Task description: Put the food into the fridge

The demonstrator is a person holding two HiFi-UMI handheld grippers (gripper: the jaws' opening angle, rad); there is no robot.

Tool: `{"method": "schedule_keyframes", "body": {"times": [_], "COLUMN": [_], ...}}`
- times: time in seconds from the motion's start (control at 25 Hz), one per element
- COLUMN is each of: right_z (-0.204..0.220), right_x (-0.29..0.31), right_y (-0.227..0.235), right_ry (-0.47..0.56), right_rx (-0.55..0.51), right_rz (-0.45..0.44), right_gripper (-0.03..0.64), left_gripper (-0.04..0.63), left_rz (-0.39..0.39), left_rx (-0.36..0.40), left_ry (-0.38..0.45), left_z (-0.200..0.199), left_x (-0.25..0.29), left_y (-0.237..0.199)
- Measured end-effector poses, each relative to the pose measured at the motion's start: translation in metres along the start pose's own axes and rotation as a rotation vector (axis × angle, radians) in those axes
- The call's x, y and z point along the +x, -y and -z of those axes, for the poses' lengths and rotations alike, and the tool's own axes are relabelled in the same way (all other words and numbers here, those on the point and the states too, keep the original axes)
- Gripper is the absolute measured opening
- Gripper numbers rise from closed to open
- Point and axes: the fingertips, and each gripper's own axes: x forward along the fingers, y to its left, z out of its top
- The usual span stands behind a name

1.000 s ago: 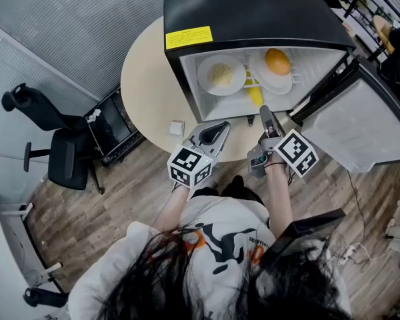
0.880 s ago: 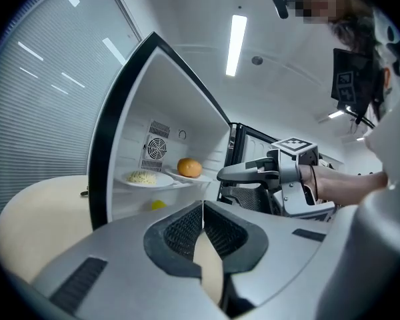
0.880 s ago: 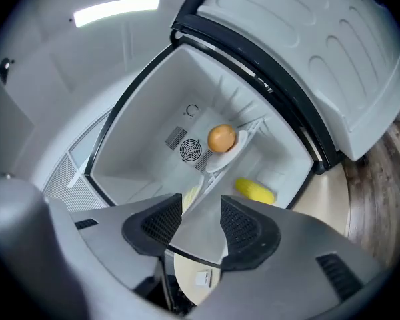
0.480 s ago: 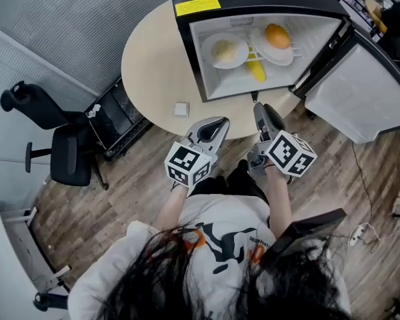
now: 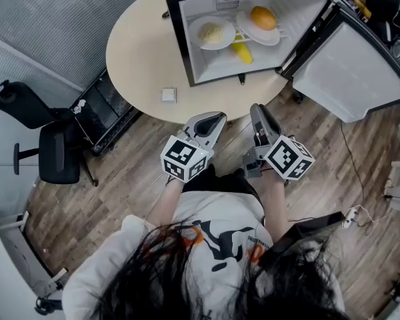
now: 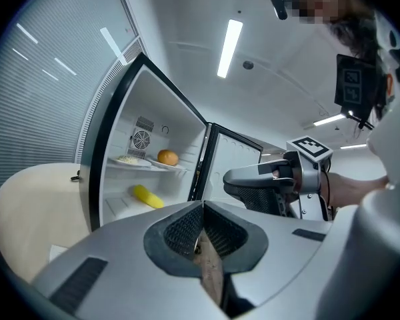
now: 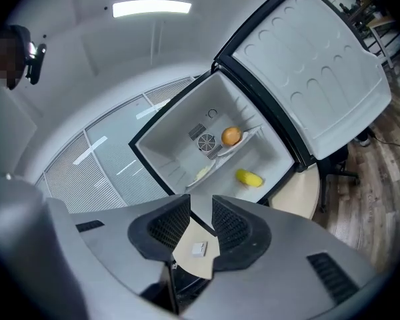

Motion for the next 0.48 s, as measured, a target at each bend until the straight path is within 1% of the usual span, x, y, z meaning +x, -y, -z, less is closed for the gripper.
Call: {"method": "schedule_keyframes", "body": {"times": [0.2, 0.48], "right_z": [0.001, 0.011], "right_x": [-0.004, -0.025], "right_y": [-0.004, -0.010], "right_ry": [-0.014, -0.073], "right_rx": [0.003, -0.002], "right_rz": [-0.029, -0.097], "right_gripper": [0.104, 0.098], "left_gripper": [0.014, 0.015], "left_rz": [-0.017, -0.084], "left_rx": [-0.002, -0.020], "left_ry": [0.013, 0.037], "left_z": [-0.004, -0.007], "left_x": [-0.001, -0.010], "left_y": [0.006, 0.027]}}
